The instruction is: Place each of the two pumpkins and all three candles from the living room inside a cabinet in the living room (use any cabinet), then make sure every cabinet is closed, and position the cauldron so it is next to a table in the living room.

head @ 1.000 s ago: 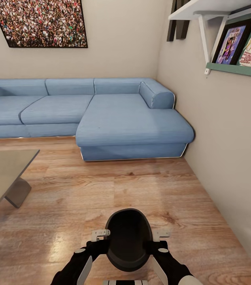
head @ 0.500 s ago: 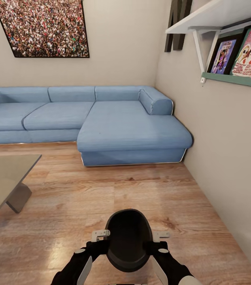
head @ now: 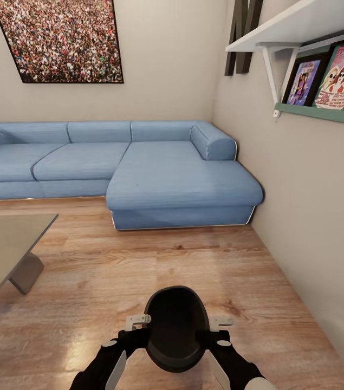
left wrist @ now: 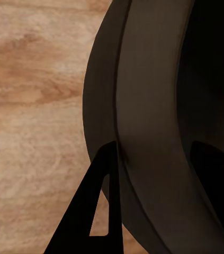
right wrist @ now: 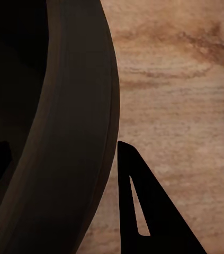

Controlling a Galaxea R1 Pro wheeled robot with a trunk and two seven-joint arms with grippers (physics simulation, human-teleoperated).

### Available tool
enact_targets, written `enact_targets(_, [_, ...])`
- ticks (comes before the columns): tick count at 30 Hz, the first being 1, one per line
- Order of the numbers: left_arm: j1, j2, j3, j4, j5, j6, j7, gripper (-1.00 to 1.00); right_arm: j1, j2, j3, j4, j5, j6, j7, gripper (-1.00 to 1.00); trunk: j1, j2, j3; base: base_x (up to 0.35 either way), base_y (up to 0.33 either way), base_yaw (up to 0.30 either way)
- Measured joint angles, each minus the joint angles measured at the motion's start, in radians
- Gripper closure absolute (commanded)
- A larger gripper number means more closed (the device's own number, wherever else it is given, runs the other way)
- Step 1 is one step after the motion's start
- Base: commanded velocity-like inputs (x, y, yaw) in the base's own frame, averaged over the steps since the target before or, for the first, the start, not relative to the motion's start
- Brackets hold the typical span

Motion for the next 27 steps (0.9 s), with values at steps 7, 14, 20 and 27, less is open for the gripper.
enact_targets(7, [0.000,0.000,0.000,0.000,0.000,0.000,0.000,1.00,0.000,0.000,-0.001,0.001,0.001,-0.001,0.000,1.00,0.000,0.000,0.000,0.000,0.000,0.228])
enact_targets(14, [0.000,0.000,0.000,0.000,0.000,0.000,0.000,1.00,0.000,0.000,-0.001,0.001,0.002,-0.001,0.000,1.00,0.000,0.000,0.000,0.000,0.000,0.290])
enact_targets(20, [0.000,0.000,0.000,0.000,0.000,0.000,0.000,1.00,0.000,0.000,-0.001,0.001,0.002,-0.001,0.000,1.00,0.000,0.000,0.000,0.000,0.000,0.297])
enact_targets(27, [0.000,0.000,0.001,0.000,-0.001,0.000,-0.001,1.00,0.000,0.000,-0.003,0.001,0.003,-0.001,0.001,1.00,0.000,0.000,0.000,0.000,0.000,0.298])
